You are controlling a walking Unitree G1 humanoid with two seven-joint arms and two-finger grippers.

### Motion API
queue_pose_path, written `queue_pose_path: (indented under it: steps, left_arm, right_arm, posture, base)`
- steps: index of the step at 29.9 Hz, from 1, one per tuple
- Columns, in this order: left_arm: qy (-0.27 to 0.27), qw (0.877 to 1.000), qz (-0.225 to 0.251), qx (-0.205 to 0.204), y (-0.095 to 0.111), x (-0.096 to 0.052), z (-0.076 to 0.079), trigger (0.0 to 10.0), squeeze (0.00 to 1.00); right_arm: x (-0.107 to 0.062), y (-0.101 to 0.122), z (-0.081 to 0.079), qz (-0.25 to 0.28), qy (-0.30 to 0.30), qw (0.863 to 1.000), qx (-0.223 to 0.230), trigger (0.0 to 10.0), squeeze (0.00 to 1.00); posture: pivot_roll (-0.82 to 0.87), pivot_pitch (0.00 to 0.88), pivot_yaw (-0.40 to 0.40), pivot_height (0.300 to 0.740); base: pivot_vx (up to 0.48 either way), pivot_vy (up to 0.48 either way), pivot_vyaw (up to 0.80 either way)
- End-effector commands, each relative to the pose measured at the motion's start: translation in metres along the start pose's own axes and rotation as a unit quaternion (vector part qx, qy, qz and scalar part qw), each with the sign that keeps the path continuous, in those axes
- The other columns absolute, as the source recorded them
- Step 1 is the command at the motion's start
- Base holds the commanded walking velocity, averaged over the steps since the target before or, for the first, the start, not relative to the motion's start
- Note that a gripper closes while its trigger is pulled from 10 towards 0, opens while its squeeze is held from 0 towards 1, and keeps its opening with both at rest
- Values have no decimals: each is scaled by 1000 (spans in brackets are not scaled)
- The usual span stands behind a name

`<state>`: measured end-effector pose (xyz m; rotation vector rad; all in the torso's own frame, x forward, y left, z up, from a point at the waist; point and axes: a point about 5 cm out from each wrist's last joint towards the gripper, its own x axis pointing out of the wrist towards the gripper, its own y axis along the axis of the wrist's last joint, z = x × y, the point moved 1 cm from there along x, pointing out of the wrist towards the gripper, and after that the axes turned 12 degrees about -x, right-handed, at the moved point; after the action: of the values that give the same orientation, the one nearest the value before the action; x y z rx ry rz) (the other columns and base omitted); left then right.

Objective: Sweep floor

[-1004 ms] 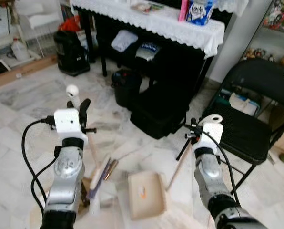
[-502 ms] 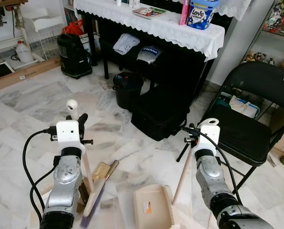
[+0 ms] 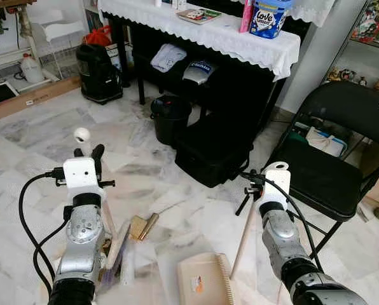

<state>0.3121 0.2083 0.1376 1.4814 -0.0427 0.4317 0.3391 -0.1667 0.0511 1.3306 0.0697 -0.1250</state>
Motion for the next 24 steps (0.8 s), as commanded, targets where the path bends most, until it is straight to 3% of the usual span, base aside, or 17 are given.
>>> queue_pose_path:
  steps: [1,9,11,14,24]
  left_arm:
    - [-7,999,32,11,11,5,4,10000,0]
    - [-13,999,30,17,8,5,6,10000,0]
    - [-14,999,27,18,7,4,6,10000,0]
    - [-15,999,24,18,6,4,6,10000,0]
    - [-22,999,19,17,4,4,8,10000,0]
  right_arm:
    - [1,-1,2,-8,5,1000,-11,10000,0]
    - [1,-3,3,-11,9,1000,-27,10000,0]
    - [3,5,5,19,7,997,-69,10000,0]
    - [4,9,6,27,0,997,-73,10000,0]
    - [0,-9,2,-46,-15,998,-40,10000,0]
  posture:
    - [32,42,-77,740]
    - [32,36,-77,740]
    - [32,36,-77,740]
    - [34,34,-76,740]
    - [29,25,-76,740]
  base:
    - [0,0,0]
    - [0,0,0]
    - [0,0,0]
    - [0,0,0]
    - [0,0,0]
